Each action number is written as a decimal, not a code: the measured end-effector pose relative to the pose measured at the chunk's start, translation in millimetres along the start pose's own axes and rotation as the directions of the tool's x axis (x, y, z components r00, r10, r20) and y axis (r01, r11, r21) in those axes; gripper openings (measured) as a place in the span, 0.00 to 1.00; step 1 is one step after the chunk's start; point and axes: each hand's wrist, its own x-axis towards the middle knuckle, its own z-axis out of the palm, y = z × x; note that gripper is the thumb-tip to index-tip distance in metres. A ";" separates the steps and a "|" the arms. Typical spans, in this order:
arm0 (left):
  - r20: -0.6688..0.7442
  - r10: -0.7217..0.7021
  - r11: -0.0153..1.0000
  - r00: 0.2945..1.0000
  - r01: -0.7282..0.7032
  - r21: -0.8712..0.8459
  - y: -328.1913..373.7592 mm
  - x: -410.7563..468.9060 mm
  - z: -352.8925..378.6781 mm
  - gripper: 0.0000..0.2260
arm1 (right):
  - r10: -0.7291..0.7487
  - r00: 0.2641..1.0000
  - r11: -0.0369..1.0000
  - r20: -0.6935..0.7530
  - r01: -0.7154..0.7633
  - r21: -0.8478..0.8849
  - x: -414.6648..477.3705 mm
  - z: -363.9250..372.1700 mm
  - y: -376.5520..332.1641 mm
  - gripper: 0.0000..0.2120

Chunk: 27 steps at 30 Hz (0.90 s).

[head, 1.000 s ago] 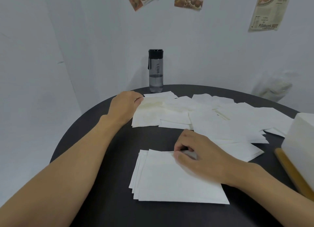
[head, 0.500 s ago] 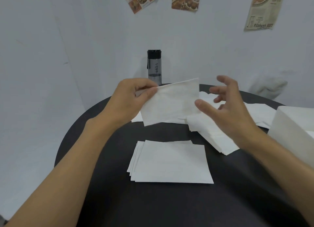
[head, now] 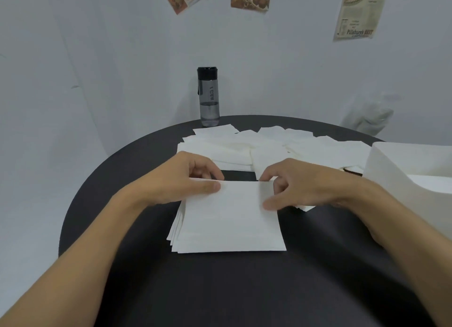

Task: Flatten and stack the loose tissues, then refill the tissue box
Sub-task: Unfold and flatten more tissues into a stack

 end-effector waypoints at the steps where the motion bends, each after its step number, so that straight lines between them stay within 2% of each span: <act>1: 0.025 -0.002 1.000 1.000 0.002 0.013 0.2 -0.1 -0.6 0.03 | 0.005 0.999 1.000 -0.052 -0.006 -0.028 1.9 -1.2 2.2 0.12; 3: 0.058 -0.002 0.999 0.998 -0.001 0.044 -0.1 -0.7 -1.8 0.04 | 0.008 0.969 0.996 -0.248 -0.030 -0.085 8.9 -2.7 9.5 0.09; 5: 0.080 0.005 0.998 0.997 -0.010 0.068 -1.0 -1.0 -1.4 0.04 | -0.029 0.895 0.989 -0.445 -0.040 -0.145 18.1 1.0 17.9 0.06; 6: 0.086 0.006 0.997 0.996 -0.012 0.072 -1.7 -0.8 -0.7 0.05 | -0.059 0.868 0.985 -0.493 -0.029 -0.170 23.3 4.4 22.8 0.05; 8: 0.092 0.005 0.998 0.996 -0.010 0.063 -2.6 -0.4 -0.3 0.05 | -0.095 0.860 0.984 -0.500 0.005 -0.179 31.4 12.5 30.5 0.08; 11: 0.157 -0.002 0.998 0.988 -0.007 0.058 -3.4 -0.6 -0.6 0.05 | -0.072 0.878 0.993 -0.473 0.019 -0.117 37.3 22.5 32.7 0.16; 16: 0.244 -0.062 0.978 0.968 0.010 0.207 -2.5 -0.9 6.7 0.11 | -0.078 0.855 0.983 -0.513 -0.019 -0.181 50.3 30.8 29.9 0.22; 21: 0.327 -0.052 0.972 0.944 -0.027 0.232 -0.6 -2.7 4.3 0.21 | -0.054 0.830 0.994 -0.555 -0.008 -0.109 53.0 34.6 30.6 0.13; 24: 0.344 -0.029 0.973 0.938 -0.052 0.226 -0.7 -3.0 5.0 0.19 | -0.041 0.818 0.996 -0.574 -0.015 -0.093 55.3 33.9 27.7 0.07; 27: 0.346 -0.026 0.975 0.938 -0.053 0.217 0.4 -2.6 6.3 0.18 | -0.024 0.822 0.997 -0.569 -0.019 -0.069 55.8 34.2 25.1 0.07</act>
